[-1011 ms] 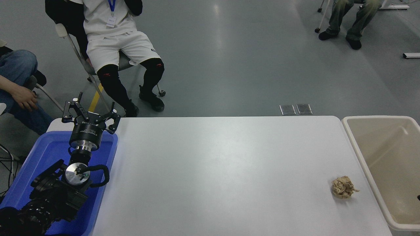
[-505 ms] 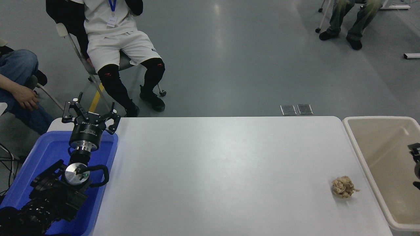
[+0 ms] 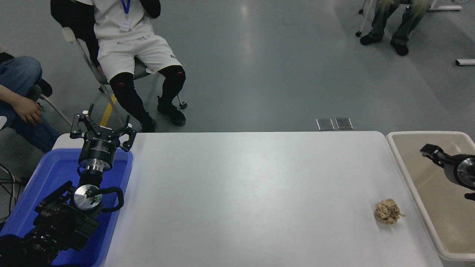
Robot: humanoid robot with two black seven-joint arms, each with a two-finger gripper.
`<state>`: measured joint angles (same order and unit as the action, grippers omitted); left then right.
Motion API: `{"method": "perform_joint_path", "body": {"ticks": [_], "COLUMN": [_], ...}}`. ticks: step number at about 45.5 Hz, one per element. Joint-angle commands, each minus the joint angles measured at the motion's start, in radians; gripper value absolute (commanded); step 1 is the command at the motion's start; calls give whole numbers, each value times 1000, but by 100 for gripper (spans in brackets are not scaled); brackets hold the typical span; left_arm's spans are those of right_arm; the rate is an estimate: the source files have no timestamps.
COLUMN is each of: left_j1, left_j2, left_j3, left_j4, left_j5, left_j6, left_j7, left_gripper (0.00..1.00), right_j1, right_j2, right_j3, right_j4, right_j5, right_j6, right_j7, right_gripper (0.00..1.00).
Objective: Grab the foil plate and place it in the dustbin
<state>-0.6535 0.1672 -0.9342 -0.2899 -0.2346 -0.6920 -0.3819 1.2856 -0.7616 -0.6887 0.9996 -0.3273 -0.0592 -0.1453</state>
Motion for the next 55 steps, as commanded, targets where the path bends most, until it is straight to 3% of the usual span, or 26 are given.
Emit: {"method": "perform_joint_path", "body": {"ticks": [1, 19, 33, 55], "left_j1": [0, 0, 0, 0], "left_j2": [0, 0, 0, 0], "left_j3": [0, 2, 2, 2], "left_j4": [0, 0, 0, 0], "left_j5": [0, 0, 0, 0], "left_j6": [0, 0, 0, 2], "left_j7": [1, 1, 1, 1], "left_gripper": [99, 99, 99, 99], "right_j1": [204, 448, 679, 759], "right_j2": [50, 260, 366, 393], "right_j3": [-199, -445, -473, -364], "right_j4": [80, 85, 93, 102], "right_j5": [-4, -3, -3, -7], "right_j6": [130, 453, 837, 845], "right_j7": [0, 0, 0, 1], "right_gripper": [100, 100, 100, 100]}}
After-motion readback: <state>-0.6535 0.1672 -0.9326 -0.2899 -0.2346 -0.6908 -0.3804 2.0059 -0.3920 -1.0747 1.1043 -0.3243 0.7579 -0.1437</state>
